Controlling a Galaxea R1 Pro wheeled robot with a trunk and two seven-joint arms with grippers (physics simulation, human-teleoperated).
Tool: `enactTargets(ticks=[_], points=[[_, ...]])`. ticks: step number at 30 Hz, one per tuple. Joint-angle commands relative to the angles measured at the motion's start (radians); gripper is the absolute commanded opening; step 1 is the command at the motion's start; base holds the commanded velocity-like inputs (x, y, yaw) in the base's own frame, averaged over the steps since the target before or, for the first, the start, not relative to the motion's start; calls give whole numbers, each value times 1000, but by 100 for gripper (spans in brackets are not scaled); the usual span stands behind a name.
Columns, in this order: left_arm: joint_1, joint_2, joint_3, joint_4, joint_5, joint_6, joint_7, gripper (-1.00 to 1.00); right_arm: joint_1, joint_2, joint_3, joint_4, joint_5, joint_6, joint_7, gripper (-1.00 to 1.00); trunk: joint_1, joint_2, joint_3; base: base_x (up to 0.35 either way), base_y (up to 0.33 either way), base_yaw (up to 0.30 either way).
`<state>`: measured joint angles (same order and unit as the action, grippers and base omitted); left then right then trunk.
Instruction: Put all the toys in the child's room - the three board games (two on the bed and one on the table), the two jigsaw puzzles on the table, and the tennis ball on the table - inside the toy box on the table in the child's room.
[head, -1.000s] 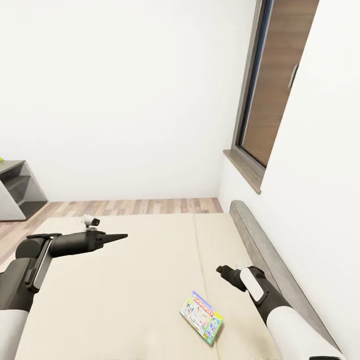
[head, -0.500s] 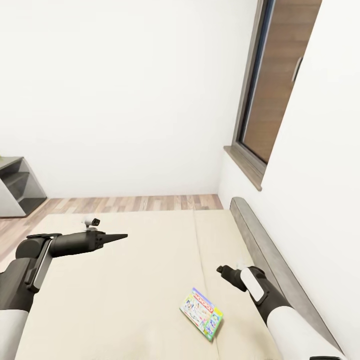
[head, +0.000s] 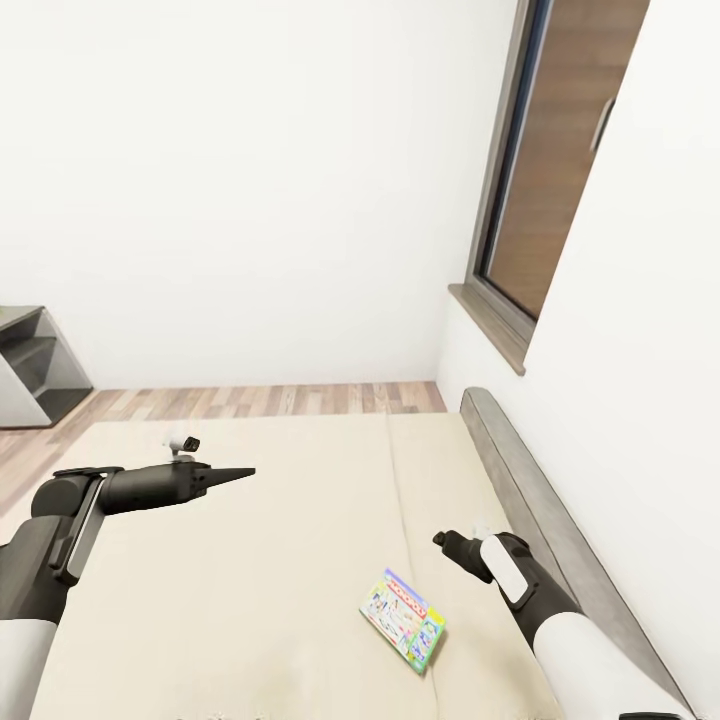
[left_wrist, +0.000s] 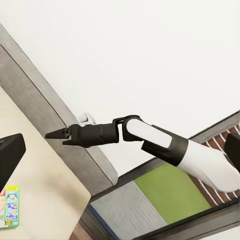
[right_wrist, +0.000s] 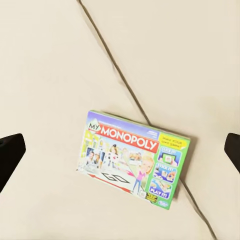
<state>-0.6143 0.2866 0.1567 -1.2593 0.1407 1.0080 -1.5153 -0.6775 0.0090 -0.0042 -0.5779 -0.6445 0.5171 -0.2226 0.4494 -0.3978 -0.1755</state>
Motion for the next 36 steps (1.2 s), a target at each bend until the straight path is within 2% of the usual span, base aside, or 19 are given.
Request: enactTargets(ticks=[1,24,36], points=[[-1,0,0,0,0,11,-3,100,-1,0,0,-2,-11,3,-9,100,1,-2,-4,0,0,0],[-1,0,0,0,-1,11,4,100,-1,2,1,-2,-9,3,-9,100,1,-2,-41,0,0,0],[-1,0,3,4,1,11,97,100,-1,3,1,-2,-9,3,-9,100,1,-2,-60,0,0,0]])
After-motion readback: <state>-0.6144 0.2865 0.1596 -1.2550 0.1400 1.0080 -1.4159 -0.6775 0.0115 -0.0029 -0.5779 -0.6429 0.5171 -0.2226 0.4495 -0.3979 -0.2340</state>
